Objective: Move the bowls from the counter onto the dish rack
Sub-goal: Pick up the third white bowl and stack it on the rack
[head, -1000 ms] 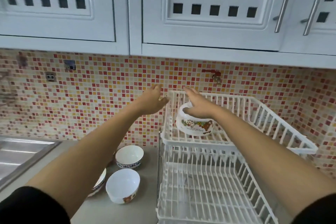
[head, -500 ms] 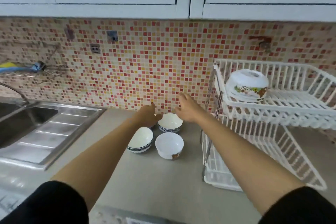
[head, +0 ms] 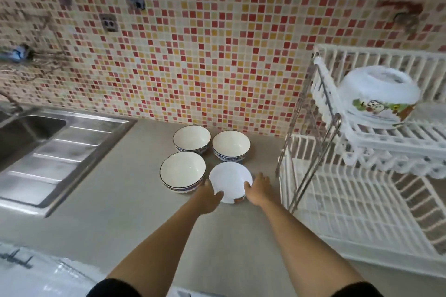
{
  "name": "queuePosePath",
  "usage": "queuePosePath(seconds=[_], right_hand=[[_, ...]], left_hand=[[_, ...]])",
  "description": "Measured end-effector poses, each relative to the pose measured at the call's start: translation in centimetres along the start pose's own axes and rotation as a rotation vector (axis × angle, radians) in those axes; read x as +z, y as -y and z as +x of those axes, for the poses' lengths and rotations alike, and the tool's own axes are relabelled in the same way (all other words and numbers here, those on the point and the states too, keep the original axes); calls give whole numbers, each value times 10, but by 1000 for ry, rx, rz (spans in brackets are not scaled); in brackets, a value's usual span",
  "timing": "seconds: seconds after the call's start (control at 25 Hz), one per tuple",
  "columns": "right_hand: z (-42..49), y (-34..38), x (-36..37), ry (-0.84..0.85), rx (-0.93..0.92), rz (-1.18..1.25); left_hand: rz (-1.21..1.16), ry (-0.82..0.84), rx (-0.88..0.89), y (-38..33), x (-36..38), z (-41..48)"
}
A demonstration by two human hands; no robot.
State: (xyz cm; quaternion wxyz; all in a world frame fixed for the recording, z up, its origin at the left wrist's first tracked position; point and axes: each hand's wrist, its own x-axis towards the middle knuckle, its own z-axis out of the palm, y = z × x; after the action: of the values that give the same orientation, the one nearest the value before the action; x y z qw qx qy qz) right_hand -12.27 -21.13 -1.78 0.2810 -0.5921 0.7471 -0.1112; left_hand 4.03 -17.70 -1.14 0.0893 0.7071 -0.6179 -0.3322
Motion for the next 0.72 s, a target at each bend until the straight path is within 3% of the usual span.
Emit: queuePosePath(seconds=[0.2,0.52,0.64,0.72], right_hand=[[33,-13,33,46,42,36],[41,-31,28,145,-106,135],[19,-38,19,57,-214,154],[-40,-26,-5,-53,-350,220]], left_hand=[[-96,2,-130,-2,23,30],[-141,-43,-185,1,33,39],[-329,-81,-166,2,30,23],[-512,-151,-44,-4,9,-31]])
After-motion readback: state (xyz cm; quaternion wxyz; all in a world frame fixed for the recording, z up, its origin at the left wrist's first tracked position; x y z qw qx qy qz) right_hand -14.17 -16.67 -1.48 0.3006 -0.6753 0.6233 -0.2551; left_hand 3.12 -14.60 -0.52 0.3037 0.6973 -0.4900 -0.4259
